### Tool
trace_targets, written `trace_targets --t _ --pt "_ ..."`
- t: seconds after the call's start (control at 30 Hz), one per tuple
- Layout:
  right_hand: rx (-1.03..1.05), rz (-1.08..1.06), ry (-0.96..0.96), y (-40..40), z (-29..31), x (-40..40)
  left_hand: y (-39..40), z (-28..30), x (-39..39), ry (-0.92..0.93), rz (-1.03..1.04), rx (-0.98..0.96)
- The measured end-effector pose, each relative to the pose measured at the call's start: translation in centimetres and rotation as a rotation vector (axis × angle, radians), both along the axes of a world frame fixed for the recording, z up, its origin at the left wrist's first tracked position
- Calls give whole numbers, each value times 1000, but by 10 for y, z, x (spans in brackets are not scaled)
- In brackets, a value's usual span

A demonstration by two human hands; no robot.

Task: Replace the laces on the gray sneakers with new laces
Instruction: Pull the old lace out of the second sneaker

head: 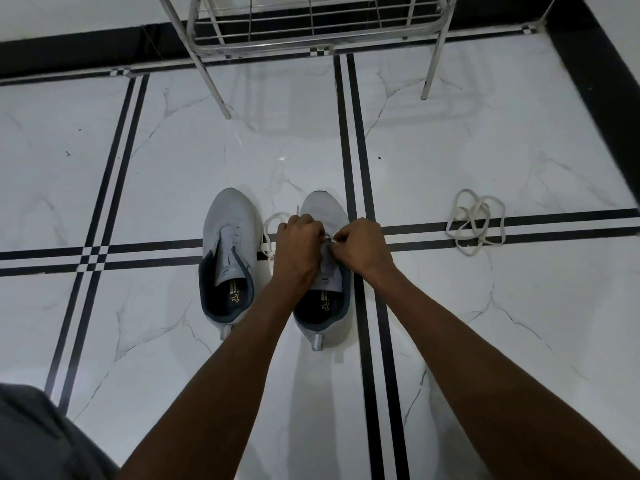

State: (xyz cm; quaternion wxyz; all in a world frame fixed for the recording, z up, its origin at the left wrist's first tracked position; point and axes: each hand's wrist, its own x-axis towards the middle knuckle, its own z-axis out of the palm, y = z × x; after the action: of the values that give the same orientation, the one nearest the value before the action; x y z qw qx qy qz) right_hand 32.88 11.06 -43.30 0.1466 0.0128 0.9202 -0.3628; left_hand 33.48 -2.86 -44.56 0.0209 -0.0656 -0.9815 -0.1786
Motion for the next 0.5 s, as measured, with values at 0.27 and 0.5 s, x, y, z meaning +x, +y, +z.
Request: trace_targets --t 0.27,0.5 --pt "-4 -55 -5 5 0 -3 -2 4 7 -120 75 277" --pt "-37 -69 -18 2 3 -3 -10 15 1 -182 357 589"
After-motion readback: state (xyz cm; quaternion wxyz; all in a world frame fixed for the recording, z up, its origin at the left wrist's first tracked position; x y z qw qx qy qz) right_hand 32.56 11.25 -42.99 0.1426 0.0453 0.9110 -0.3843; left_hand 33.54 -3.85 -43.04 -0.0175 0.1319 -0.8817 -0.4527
